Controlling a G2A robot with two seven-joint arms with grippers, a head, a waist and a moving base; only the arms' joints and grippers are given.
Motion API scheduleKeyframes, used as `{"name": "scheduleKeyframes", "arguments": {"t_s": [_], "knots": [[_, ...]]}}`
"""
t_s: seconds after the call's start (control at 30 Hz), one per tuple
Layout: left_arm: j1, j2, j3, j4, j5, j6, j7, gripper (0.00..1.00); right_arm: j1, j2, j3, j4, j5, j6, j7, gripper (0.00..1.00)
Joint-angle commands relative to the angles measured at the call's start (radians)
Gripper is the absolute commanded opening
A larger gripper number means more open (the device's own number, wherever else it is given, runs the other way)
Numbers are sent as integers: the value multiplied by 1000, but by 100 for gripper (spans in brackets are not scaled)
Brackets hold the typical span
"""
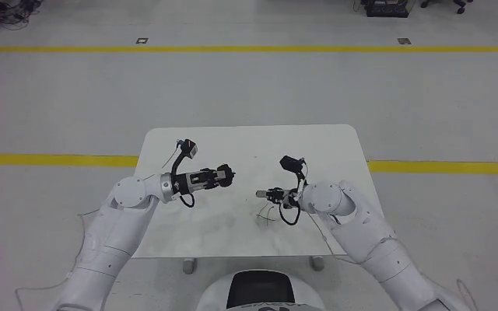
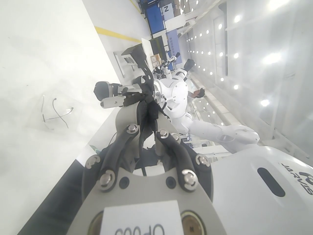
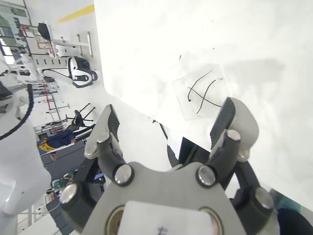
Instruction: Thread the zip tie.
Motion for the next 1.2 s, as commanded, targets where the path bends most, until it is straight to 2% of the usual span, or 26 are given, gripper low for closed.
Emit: {"name": "scheduleKeyframes", "arguments": {"t_s": [0.0, 0.17, 0.27, 0.4, 0.47, 0.5, 0.77, 0.87, 0.93, 1.03, 1.17], "knots": [[0, 0, 0, 0, 0, 0, 0, 0, 14, -29, 1, 20, -64, 0, 24, 100], [0, 0, 0, 0, 0, 0, 0, 0, 5, -109, 45, 27, -248, 0, 102, 100], [0, 0, 0, 0, 0, 0, 0, 0, -51, -167, 107, -27, -403, 0, 170, 100], [0, 0, 0, 0, 0, 0, 0, 0, -163, -262, 222, -152, -637, 0, 317, 100], [0, 0, 0, 0, 0, 0, 0, 0, -205, -306, 255, -205, -740, 0, 384, 100], [0, 0, 0, 0, 0, 0, 0, 0, -210, -314, 258, -214, -757, 0, 395, 100], [0, 0, 0, 0, 0, 0, 0, 0, -210, -314, 258, -214, -757, 0, 395, 100], [0, 0, 0, 0, 0, 0, 0, 0, -212, -316, 240, -184, -795, 0, 351, 100], [0, 0, 0, 0, 0, 0, 0, 0, -200, -322, 231, -160, -829, 0, 357, 100], [0, 0, 0, 0, 0, 0, 0, 0, -173, -345, 235, -114, -898, 0, 397, 100], [0, 0, 0, 0, 0, 0, 0, 0, -142, -396, 244, -62, -1001, 0, 454, 100]]}}
